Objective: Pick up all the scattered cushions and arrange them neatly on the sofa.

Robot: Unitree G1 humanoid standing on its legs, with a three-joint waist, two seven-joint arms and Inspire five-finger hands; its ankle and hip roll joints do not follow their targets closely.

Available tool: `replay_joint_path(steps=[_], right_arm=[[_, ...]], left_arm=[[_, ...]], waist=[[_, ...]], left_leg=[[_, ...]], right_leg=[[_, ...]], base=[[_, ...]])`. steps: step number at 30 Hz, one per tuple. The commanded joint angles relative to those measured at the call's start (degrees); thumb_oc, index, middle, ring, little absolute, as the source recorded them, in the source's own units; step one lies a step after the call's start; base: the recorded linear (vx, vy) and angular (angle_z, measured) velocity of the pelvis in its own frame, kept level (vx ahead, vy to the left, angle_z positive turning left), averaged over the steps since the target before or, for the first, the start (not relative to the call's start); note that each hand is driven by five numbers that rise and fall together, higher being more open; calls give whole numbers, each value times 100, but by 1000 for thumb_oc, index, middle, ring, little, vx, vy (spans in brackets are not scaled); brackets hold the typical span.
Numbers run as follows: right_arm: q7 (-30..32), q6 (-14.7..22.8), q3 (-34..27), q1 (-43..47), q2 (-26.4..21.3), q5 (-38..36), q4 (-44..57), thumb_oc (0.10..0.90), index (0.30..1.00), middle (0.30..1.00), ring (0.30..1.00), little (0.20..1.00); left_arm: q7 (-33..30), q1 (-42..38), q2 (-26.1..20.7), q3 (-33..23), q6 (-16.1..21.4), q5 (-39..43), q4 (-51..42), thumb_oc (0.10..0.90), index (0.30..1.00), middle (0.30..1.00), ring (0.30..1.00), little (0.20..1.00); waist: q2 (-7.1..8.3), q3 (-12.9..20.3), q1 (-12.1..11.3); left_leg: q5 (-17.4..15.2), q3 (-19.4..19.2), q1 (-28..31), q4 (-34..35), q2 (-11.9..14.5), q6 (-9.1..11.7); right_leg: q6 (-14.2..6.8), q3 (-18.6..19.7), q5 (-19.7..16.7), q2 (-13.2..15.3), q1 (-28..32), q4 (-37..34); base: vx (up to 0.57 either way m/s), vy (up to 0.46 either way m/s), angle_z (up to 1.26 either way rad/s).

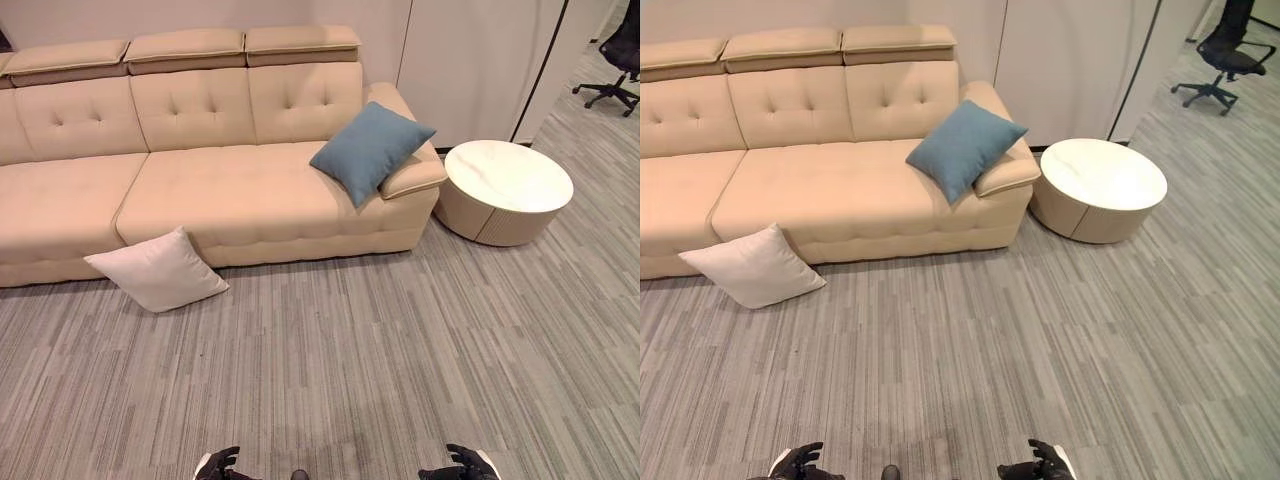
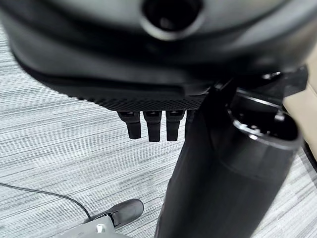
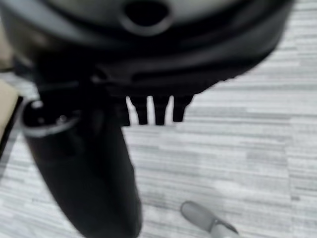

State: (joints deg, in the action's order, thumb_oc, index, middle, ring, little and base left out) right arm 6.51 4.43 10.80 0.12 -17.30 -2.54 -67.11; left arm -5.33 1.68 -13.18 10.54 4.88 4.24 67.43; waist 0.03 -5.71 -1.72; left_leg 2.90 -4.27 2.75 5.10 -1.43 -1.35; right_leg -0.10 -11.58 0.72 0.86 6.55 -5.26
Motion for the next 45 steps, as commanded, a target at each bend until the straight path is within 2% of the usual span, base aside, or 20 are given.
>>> replay_joint_path(steps=[1,8,16,19,21,22,26,28,32,34,37,39,40,41,42,44,45], right_arm=[[107,100,98,282,-100,60,-76,800,900,900,900,900],[140,85,115,334,-47,68,-100,800,900,900,900,900],[197,38,149,423,-30,152,-119,800,900,900,900,900],[212,24,157,461,8,184,-104,800,900,900,900,900],[208,34,178,511,8,169,-39,800,900,900,900,900],[208,34,178,511,8,169,-39,800,900,900,900,900],[198,53,198,507,7,159,6,800,900,900,900,900],[217,56,221,511,-11,158,0,800,900,900,900,900],[230,66,264,470,-36,170,65,800,900,900,900,900],[223,67,264,408,-31,149,79,800,900,900,900,900],[236,102,225,287,-35,107,102,800,900,900,900,900],[253,146,170,247,-38,31,133,800,900,900,900,900],[279,203,134,230,-50,-80,172,800,900,900,900,900],[276,207,122,226,-57,-126,181,800,900,900,900,900],[276,207,121,227,-56,-126,181,800,900,900,900,900],[300,229,107,246,-69,-192,183,800,900,900,900,900],[311,210,103,225,-86,-242,142,800,900,900,900,900]], left_arm=[[-46,-412,-82,-83,215,-69,313,800,900,900,900,900],[-92,-414,-78,-132,208,-41,363,800,900,900,900,900],[-123,-499,-100,-115,187,-65,371,800,900,900,900,900],[-165,-536,-143,-97,175,-94,363,800,900,900,900,900],[-186,-583,-194,-73,168,-101,344,800,900,900,900,900],[-186,-583,-194,-74,167,-101,344,800,900,900,900,900],[-194,-625,-222,-35,180,-133,326,800,900,900,900,900],[-196,-638,-208,-33,172,-110,319,800,900,900,900,900],[-234,-652,-151,-11,188,-36,313,800,900,900,900,900],[-222,-664,-111,25,215,-3,295,800,900,900,900,900],[-216,-652,-48,75,246,83,213,800,900,900,900,900],[-209,-664,-19,130,293,199,47,800,900,900,900,900],[-189,-720,-17,216,320,244,-96,800,900,900,900,900],[-175,-746,-17,257,330,289,-173,800,900,900,900,900],[-174,-747,-18,258,329,289,-174,800,900,900,900,900],[-187,-819,-35,293,328,306,-243,800,900,900,900,900],[-192,-850,-14,359,321,306,-212,800,900,900,900,900]], waist=[[100,69,-179],[158,52,-253],[265,-19,-344],[298,-80,-352],[278,-205,-305],[280,-204,-303],[209,-281,-183],[172,-304,-122],[140,-377,44],[151,-379,99],[126,-257,153],[125,-237,188],[183,-316,198],[216,-377,197],[213,-375,196],[311,-468,202],[398,-504,176]], left_leg=[[-390,80,66,-10,47,196],[-454,102,27,-79,7,156],[-683,117,-270,-532,-86,66],[-785,147,-386,-715,-139,11],[-857,218,-390,-853,-142,-37],[-859,219,-393,-858,-144,-38],[-962,349,-181,-827,-138,-83],[-993,401,-1,-743,-127,-88],[-1058,571,358,-626,-111,-70],[-1147,658,501,-655,-118,-39],[-1114,709,600,-672,-36,79],[-960,640,482,-983,43,270],[-705,512,88,-1690,85,454],[-617,399,-144,-2053,115,481],[-629,399,-161,-2079,119,483],[-427,185,-618,-2799,238,519],[-552,-65,-986,-2908,338,421]], right_leg=[[-706,-35,-83,426,-188,126],[-733,-69,-61,477,-213,201],[-774,-88,-72,593,-311,310],[-825,-144,-62,723,-545,846],[-832,-172,-40,757,-803,1509],[-833,-172,-34,760,-810,1520],[-757,-78,33,616,-1176,2033],[-678,-76,90,529,-1318,1942],[-634,-55,-104,360,-1802,1664],[-631,15,-109,306,-1759,1553],[-519,109,-66,157,-1581,1365],[-450,116,-45,94,-1382,1158],[-351,171,-40,76,-1151,932],[-303,192,-45,86,-1078,864],[-302,191,-48,83,-1082,862],[-205,185,-33,97,-925,705],[-167,204,45,152,-734,569]], base=[[0,0,0],[29,16,2],[38,47,1],[42,88,-1],[39,77,-3],[54,42,10],[121,35,20],[168,-16,20],[188,-69,14],[211,-120,16],[209,-147,44],[175,-196,58],[121,-191,55],[77,-142,60],[22,-73,39],[82,-124,10],[125,-104,-4]])
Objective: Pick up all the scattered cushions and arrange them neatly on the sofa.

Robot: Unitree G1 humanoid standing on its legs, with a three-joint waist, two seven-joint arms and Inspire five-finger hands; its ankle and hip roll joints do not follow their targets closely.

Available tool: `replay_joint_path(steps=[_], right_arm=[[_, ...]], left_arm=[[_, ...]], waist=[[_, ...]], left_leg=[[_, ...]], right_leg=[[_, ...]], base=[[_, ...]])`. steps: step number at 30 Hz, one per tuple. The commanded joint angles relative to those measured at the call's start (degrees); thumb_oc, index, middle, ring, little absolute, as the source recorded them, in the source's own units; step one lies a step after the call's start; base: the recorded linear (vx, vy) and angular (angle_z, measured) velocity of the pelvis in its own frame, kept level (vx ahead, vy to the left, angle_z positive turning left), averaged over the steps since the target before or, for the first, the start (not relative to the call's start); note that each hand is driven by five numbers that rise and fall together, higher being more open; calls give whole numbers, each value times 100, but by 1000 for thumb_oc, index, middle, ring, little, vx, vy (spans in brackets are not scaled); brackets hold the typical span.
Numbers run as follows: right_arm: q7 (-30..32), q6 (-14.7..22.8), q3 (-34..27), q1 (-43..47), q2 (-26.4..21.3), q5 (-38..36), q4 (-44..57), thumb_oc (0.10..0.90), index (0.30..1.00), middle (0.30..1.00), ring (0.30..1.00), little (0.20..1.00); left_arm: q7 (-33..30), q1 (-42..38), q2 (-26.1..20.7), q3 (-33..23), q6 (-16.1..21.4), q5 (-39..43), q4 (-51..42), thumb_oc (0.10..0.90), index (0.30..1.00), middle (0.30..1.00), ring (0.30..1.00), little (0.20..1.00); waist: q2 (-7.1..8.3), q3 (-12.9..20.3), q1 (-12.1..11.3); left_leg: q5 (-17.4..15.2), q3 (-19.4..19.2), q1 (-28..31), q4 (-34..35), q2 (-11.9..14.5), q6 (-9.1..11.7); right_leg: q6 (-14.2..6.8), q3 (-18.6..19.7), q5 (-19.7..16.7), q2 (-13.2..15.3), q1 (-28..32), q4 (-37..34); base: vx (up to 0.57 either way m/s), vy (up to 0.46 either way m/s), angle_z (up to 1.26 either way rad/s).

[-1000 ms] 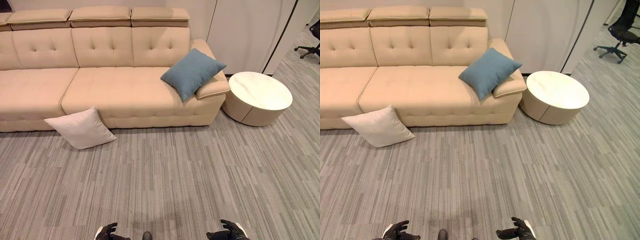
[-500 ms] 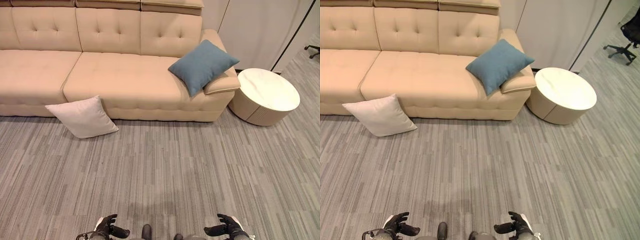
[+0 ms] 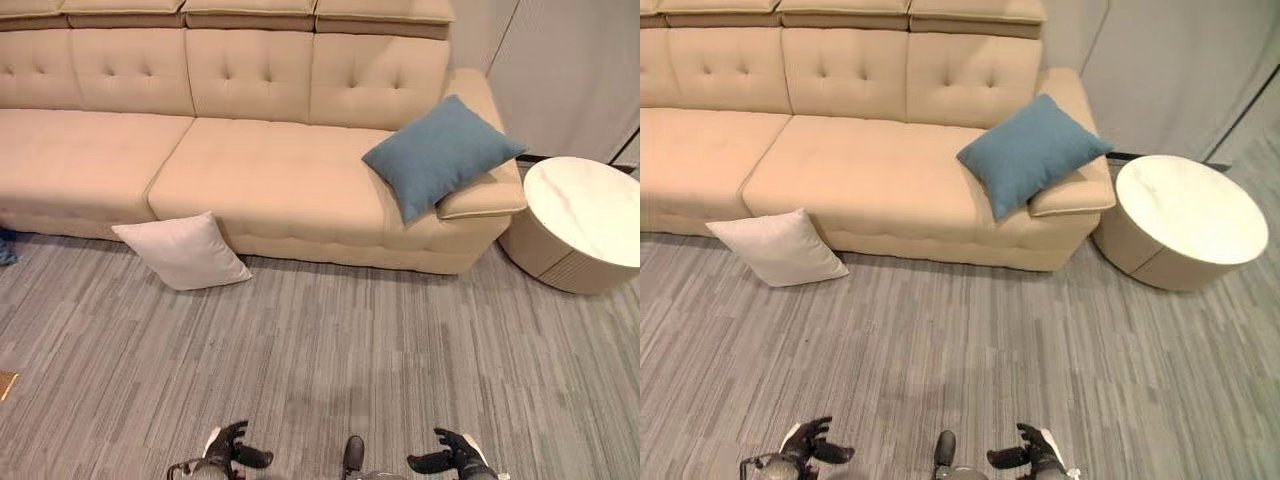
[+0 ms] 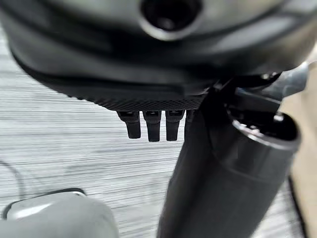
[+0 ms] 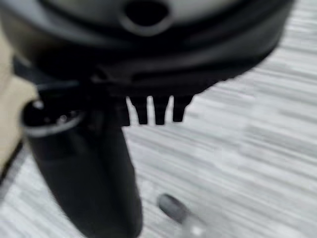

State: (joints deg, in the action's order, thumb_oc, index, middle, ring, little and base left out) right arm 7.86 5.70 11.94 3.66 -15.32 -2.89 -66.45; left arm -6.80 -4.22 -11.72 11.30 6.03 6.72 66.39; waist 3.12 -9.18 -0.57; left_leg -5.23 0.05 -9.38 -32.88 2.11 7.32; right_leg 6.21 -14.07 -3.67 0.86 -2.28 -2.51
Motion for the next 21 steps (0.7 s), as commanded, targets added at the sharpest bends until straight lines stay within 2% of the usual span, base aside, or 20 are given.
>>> replay_joint_path(steps=[1,3,4,5,7,8,14,15,16,17,18,19,20,21], right_arm=[[175,84,-12,-129,-283,-208,75,800,900,900,900,900],[180,95,3,-147,-296,-203,50,800,900,900,900,900],[197,95,14,-158,-290,-183,19,800,900,900,900,900],[198,95,15,-160,-290,-183,20,800,900,900,900,900],[234,78,37,-161,-284,-151,-17,800,900,900,900,900],[223,79,31,-167,-268,-150,-24,800,900,900,900,900],[181,50,47,-188,-163,-75,-13,800,900,900,900,900],[166,27,41,-132,-144,-40,27,800,900,900,900,900],[149,23,51,-95,-143,-18,67,800,900,900,900,900],[141,11,65,-24,-156,-3,129,800,900,900,900,900],[138,26,57,-11,-164,16,174,800,900,900,900,900],[138,26,57,-11,-165,16,175,800,900,900,900,900],[147,23,38,5,-181,19,186,800,900,900,900,900],[162,25,35,40,-206,48,201,800,900,900,900,900]], left_arm=[[-46,-261,-159,283,207,58,-108,800,900,900,900,900],[-48,-251,-156,300,200,28,-77,800,900,900,900,900],[-50,-221,-149,306,192,-18,-27,800,900,900,900,900],[-50,-219,-148,306,193,-18,-27,800,900,900,900,900],[-75,-176,-139,284,181,-43,48,800,900,900,900,900],[-58,-156,-125,269,173,-40,80,800,900,900,900,900],[-12,-37,-143,224,98,-201,259,800,900,900,900,900],[-14,-31,-181,202,76,-215,272,800,900,900,900,900],[-23,-35,-211,200,70,-235,267,800,900,900,900,900],[-14,-64,-277,178,64,-229,257,800,900,900,900,900],[-21,-42,-308,153,74,-232,268,800,900,900,900,900],[-21,-42,-307,152,74,-232,268,800,900,900,900,900],[-20,-35,-310,137,70,-232,280,800,900,900,900,900],[-7,-35,-311,112,72,-242,283,800,900,900,900,900]], waist=[[87,-158,60],[145,-135,22],[134,-103,-9],[141,-113,-10],[80,-102,-110],[48,-72,-130],[59,68,-163],[25,41,-196],[6,-9,-189],[-59,-87,-147],[-135,-85,-120],[-134,-89,-119],[-157,-75,-110],[-198,-41,-110]], left_leg=[[251,-496,224,878,-13,-447],[72,-569,-3,1279,-34,-520],[113,-550,-104,1787,-86,-530],[121,-554,-76,1811,-95,-532],[498,-423,-250,2369,-159,-488],[540,-394,-155,2632,-159,-492],[450,-348,154,2781,-306,-631],[342,-385,301,2801,-319,-734],[282,-426,376,2780,-329,-807],[206,-460,513,2767,-317,-916],[117,-498,722,2853,-317,-972],[117,-498,729,2857,-320,-973],[74,-516,854,2926,-328,-986],[-7,-574,1004,3008,-300,-981]], right_leg=[[-800,452,486,151,152,293],[-840,475,545,181,275,211],[-874,507,605,139,374,153],[-878,508,609,146,393,148],[-890,609,694,32,556,89],[-904,657,730,-6,603,84],[-1046,778,829,84,553,630],[-1203,673,773,191,303,1283],[-1313,614,596,299,95,1701],[-1434,513,339,432,-250,2403],[-1435,334,262,568,-465,2678],[-1436,335,268,571,-464,2687],[-1402,177,270,644,-506,2606],[-1334,-140,357,793,-578,2281]], base=[[171,-50,8],[194,24,0],[197,45,-5],[216,82,7],[182,85,7],[196,108,-20],[165,144,-43],[96,148,-22],[162,222,-16],[200,191,-25],[172,144,-15],[178,84,-12],[201,9,5],[203,7,-2]])
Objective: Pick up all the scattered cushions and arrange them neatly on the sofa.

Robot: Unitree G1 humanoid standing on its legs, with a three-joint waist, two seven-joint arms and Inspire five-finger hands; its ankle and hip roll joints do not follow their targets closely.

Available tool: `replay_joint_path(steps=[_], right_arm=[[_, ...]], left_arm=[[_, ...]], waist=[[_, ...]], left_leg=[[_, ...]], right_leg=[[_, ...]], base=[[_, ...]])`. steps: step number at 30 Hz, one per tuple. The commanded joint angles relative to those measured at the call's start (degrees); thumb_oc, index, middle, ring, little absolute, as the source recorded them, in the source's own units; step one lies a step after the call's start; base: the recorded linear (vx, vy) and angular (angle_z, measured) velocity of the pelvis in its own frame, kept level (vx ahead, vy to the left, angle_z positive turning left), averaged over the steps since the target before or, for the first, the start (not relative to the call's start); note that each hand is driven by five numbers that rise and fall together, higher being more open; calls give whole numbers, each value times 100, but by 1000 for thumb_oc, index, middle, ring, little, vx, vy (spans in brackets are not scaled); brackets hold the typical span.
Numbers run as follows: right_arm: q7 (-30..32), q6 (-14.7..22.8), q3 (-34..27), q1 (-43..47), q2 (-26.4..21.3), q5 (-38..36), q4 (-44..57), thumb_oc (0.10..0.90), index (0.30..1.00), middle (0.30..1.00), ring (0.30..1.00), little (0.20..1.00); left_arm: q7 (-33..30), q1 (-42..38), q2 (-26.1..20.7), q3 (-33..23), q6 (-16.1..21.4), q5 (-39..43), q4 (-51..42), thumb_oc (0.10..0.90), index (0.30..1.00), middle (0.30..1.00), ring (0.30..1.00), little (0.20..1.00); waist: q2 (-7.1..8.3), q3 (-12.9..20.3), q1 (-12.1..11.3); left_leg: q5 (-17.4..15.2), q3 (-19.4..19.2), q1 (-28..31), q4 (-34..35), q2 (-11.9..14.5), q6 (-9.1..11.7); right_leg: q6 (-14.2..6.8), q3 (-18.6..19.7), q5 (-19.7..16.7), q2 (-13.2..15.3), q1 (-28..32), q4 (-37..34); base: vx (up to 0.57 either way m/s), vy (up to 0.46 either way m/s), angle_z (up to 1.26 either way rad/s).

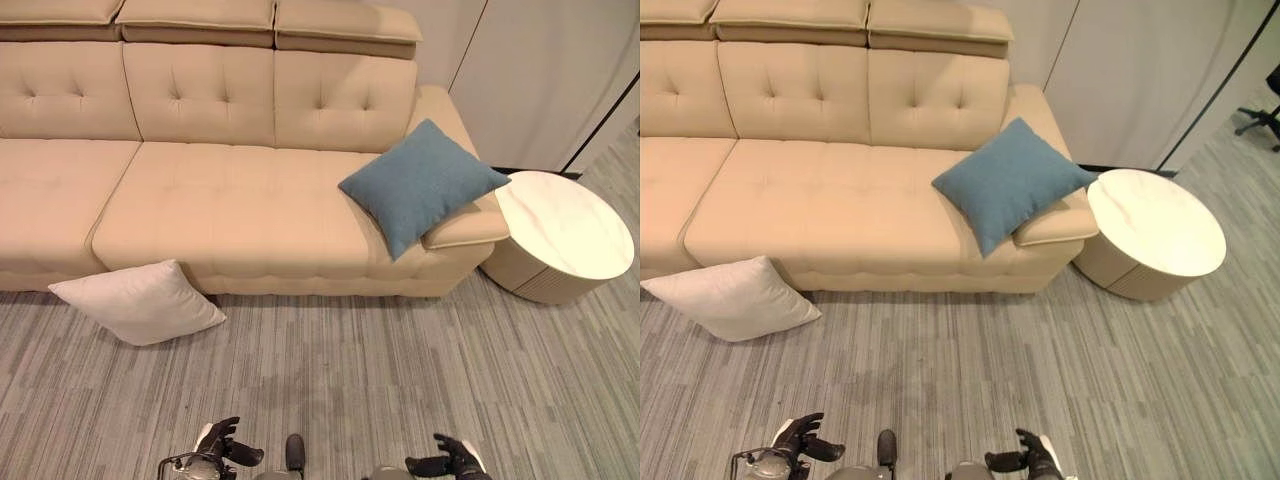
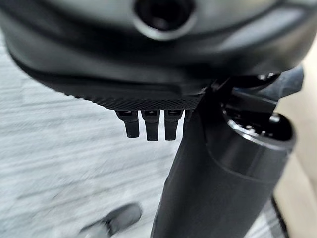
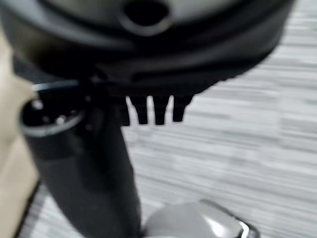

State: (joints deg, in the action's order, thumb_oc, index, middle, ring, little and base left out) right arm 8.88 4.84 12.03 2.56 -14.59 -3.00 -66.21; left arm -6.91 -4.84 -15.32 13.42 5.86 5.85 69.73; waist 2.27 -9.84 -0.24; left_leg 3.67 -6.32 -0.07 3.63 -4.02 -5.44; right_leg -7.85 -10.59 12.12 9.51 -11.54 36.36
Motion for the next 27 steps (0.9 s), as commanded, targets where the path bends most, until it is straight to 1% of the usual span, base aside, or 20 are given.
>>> replay_joint_path(steps=[1,2,3,4,5,6,8,10,12,14,15,16,17,18,20,22,23,25,26,27], right_arm=[[61,110,28,149,-280,59,177,800,900,900,900,900],[79,106,35,168,-288,82,176,800,900,900,900,900],[80,106,35,167,-289,82,176,800,900,900,900,900],[83,89,41,190,-293,92,151,800,900,900,900,900],[86,60,57,217,-301,138,125,800,900,900,900,900],[92,47,68,219,-305,167,131,800,900,900,900,900],[75,29,62,194,-325,167,137,800,900,900,900,900],[60,35,91,137,-306,163,84,800,900,900,900,900],[59,37,97,130,-309,165,49,800,900,900,900,900],[77,72,115,122,-301,121,27,800,900,900,900,900],[72,94,116,112,-306,55,18,800,900,900,900,900],[87,122,106,124,-322,1,36,800,900,900,900,900],[93,127,101,142,-336,-42,56,800,900,900,900,900],[130,146,98,179,-376,-94,89,800,900,900,900,900],[125,147,99,175,-383,-114,83,800,900,900,900,900],[134,141,107,146,-392,-143,40,800,900,900,900,900],[145,146,103,118,-401,-130,14,800,900,900,900,900],[158,141,124,86,-402,-112,-22,800,900,900,900,900],[158,141,124,87,-401,-112,-22,800,900,900,900,900],[173,131,129,87,-396,-97,-37,800,900,900,900,900]], left_arm=[[4,28,51,-100,89,-156,-51,800,900,900,900,900],[9,31,47,-87,87,-177,-57,800,900,900,900,900],[9,32,48,-87,87,-177,-58,800,900,900,900,900],[16,21,55,-91,80,-194,-39,800,900,900,900,900],[17,-12,55,-77,70,-243,-4,800,900,900,900,900],[1,-29,60,-62,86,-248,-4,800,900,900,900,900],[-3,-72,74,-61,103,-230,-16,800,900,900,900,900],[-4,-62,107,-39,118,-241,-16,800,900,900,900,900],[-5,-66,130,-31,119,-229,-15,800,900,900,900,900],[-8,-71,190,-6,130,-205,-21,800,900,900,900,900],[15,-61,229,28,140,-180,-38,800,900,900,900,900],[21,-88,242,70,143,-161,-79,800,900,900,900,900],[22,-118,253,101,145,-127,-120,800,900,900,900,900],[15,-189,286,142,131,-88,-162,800,900,900,900,900],[4,-203,280,144,132,-72,-174,800,900,900,900,900],[-2,-194,318,157,135,-48,-147,800,900,900,900,900],[3,-172,341,152,127,-63,-95,800,900,900,900,900],[5,-132,337,146,125,-90,-77,800,900,900,900,900],[5,-133,336,145,125,-90,-77,800,900,900,900,900],[1,-114,338,130,123,-112,-56,800,900,900,900,900]], waist=[[-118,17,-139],[-124,37,-140],[-130,31,-138],[-139,13,-139],[-115,24,-103],[-105,17,-74],[-116,-11,-8],[-71,74,37],[-52,123,42],[-46,199,44],[-54,210,34],[-24,168,32],[20,112,21],[88,-13,-17],[105,-39,-27],[155,-53,-92],[161,-62,-128],[122,-60,-180],[132,-43,-172],[95,-32,-203]], left_leg=[[-900,68,86,-639,318,298],[-952,35,156,-612,331,305],[-956,39,167,-610,338,309],[-1016,14,275,-581,354,320],[-1072,-5,382,-563,332,343],[-1106,13,474,-546,329,364],[-1224,89,645,-560,357,413],[-1335,126,751,-584,356,453],[-1321,140,774,-605,386,494],[-1219,150,779,-786,516,639],[-1031,149,635,-1202,635,793],[-848,130,390,-1675,719,897],[-659,100,159,-2095,789,955],[-412,61,-255,-2832,903,997],[-382,41,-396,-3041,951,993],[-664,26,-681,-2763,747,868],[-929,-62,-809,-2383,637,789],[-746,-53,-999,-1767,470,770],[-715,-50,-1008,-1735,457,768],[-560,-21,-1110,-1524,387,774]], right_leg=[[73,-495,-1219,-76,363,-1611],[102,-662,-1197,1,313,-1846],[105,-668,-1196,-6,328,-1854],[108,-760,-1232,59,309,-2080],[65,-818,-1425,128,176,-2484],[35,-838,-1542,135,80,-2623],[-17,-753,-1570,88,15,-2674],[50,-635,-1540,-17,146,-2830],[81,-651,-1546,-48,202,-2892],[174,-674,-1487,-232,443,-3108],[283,-619,-1402,-400,628,-3282],[358,-589,-1367,-462,732,-3382],[422,-566,-1336,-463,803,-3436],[550,-587,-1285,-507,963,-3576],[595,-582,-1248,-546,1031,-3650],[557,-505,-1215,-570,1207,-3850],[499,-475,-1165,-573,1315,-3910],[480,-389,-1101,-661,1415,-3938],[479,-395,-1104,-651,1393,-3936],[472,-344,-1070,-735,1452,-3959]], base=[[209,-36,-7],[83,-32,-18],[153,-57,-27],[197,-86,-32],[282,-132,-24],[280,-135,-21],[222,-126,-29],[236,-165,0],[165,-141,25],[192,-234,15],[168,-306,12],[113,-298,27],[40,-288,17],[19,-196,-9],[86,-148,-32],[222,-105,-7],[220,-16,-12],[172,14,-20],[121,16,-19],[124,10,-28]])
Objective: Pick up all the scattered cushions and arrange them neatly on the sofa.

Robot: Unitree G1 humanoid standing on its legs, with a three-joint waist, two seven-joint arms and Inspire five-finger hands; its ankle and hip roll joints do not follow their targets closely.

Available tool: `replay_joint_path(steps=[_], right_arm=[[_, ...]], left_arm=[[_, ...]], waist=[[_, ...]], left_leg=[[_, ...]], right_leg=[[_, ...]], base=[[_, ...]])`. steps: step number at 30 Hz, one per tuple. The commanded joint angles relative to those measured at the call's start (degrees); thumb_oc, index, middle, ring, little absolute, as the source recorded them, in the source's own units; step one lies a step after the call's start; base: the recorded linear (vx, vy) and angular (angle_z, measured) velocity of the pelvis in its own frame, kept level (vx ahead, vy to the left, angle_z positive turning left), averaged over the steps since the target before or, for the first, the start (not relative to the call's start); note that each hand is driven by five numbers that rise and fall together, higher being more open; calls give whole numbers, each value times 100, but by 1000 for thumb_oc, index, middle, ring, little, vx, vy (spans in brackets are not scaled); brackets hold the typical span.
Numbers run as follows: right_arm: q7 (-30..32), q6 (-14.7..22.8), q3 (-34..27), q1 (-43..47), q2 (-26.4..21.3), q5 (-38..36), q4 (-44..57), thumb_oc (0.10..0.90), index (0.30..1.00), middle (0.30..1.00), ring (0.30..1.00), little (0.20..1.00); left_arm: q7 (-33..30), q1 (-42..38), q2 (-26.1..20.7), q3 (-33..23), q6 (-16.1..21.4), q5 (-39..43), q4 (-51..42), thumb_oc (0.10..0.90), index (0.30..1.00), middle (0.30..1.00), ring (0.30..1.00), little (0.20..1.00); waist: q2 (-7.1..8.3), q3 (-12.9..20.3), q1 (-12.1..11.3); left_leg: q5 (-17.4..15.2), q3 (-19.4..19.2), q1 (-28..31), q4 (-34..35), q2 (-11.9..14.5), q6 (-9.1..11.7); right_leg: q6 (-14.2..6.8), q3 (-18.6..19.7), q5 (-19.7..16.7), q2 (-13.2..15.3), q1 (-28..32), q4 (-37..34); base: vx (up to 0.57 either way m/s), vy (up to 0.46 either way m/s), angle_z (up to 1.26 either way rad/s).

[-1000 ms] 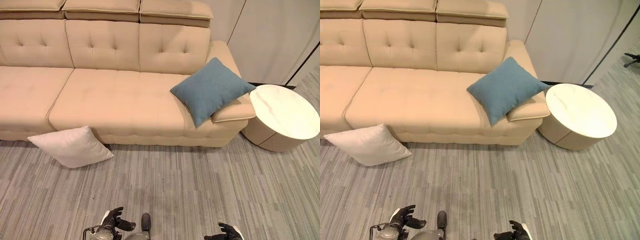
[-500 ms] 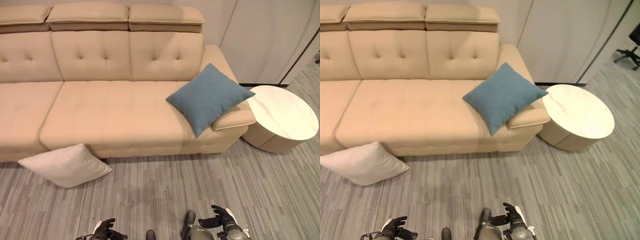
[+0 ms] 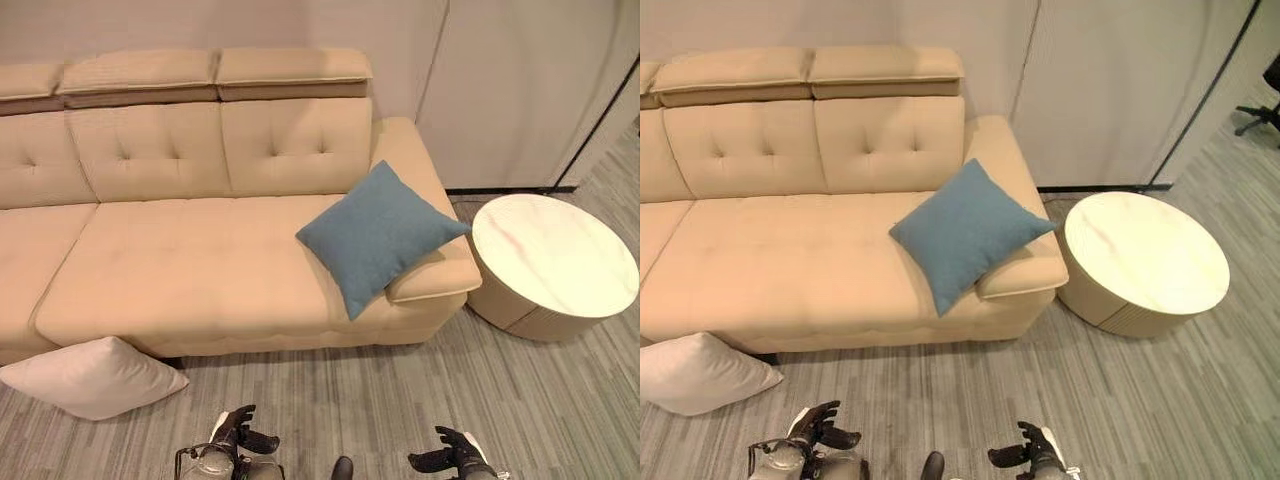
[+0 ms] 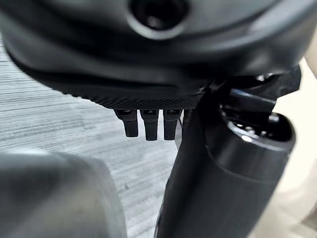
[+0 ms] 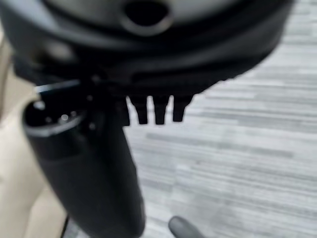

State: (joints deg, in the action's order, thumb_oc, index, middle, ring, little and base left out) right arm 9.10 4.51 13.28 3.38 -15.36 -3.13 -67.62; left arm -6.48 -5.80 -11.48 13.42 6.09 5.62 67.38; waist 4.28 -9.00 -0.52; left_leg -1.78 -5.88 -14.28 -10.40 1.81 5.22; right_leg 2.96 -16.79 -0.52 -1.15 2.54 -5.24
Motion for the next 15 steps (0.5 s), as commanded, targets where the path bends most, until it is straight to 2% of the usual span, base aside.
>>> replay_joint_path(steps=[1,3,4,8,10,11,12,15], right_arm=[[158,161,24,-6,-326,-71,90,800,900,900,900,900],[132,146,42,-16,-287,-55,98,800,900,900,900,900],[125,151,73,-60,-261,4,94,800,900,900,900,900],[70,123,67,-83,-184,104,98,800,900,900,900,900],[44,94,75,-50,-159,153,97,800,900,900,900,900],[44,94,75,-49,-159,153,97,800,900,900,900,900],[20,74,92,10,-152,151,138,800,900,900,900,900],[6,96,72,20,-125,116,175,800,900,900,900,900]], left_arm=[[-35,5,-56,130,103,-102,182,800,900,900,900,900],[-14,58,-57,78,90,-95,206,800,900,900,900,900],[-4,107,-90,45,85,-95,202,800,900,900,900,900],[8,149,-177,-52,44,-94,197,800,900,900,900,900],[1,121,-241,-83,42,-22,87,800,900,900,900,900],[1,121,-242,-84,42,-22,86,800,900,900,900,900],[-17,82,-302,-76,37,1,59,800,900,900,900,900],[-41,85,-310,-82,48,-5,104,800,900,900,900,900]], waist=[[-131,-131,-223],[-156,-100,-292],[-138,-72,-367],[-48,105,-423],[-74,35,-392],[-70,38,-393],[-133,-80,-314],[-206,-101,-266]], left_leg=[[157,-84,231,47,-234,-267],[226,-94,367,304,-229,-277],[181,61,479,288,-333,-331],[-34,7,892,486,-391,-544],[-148,27,1094,517,-412,-711],[-149,24,1089,516,-417,-715],[-168,116,1157,494,-392,-804],[-214,170,1254,533,-391,-849]], right_leg=[[-605,334,243,254,125,196],[-601,483,370,141,248,244],[-607,551,459,126,307,393],[-777,551,550,238,200,1151],[-1118,479,132,442,-306,2171],[-1122,482,141,450,-321,2191],[-1259,510,-136,507,-680,2871],[-1242,486,-99,596,-869,3154]], base=[[201,31,-28],[240,64,-30],[265,92,-51],[238,107,-71],[112,92,-2],[49,81,12],[48,70,22],[86,37,31]])
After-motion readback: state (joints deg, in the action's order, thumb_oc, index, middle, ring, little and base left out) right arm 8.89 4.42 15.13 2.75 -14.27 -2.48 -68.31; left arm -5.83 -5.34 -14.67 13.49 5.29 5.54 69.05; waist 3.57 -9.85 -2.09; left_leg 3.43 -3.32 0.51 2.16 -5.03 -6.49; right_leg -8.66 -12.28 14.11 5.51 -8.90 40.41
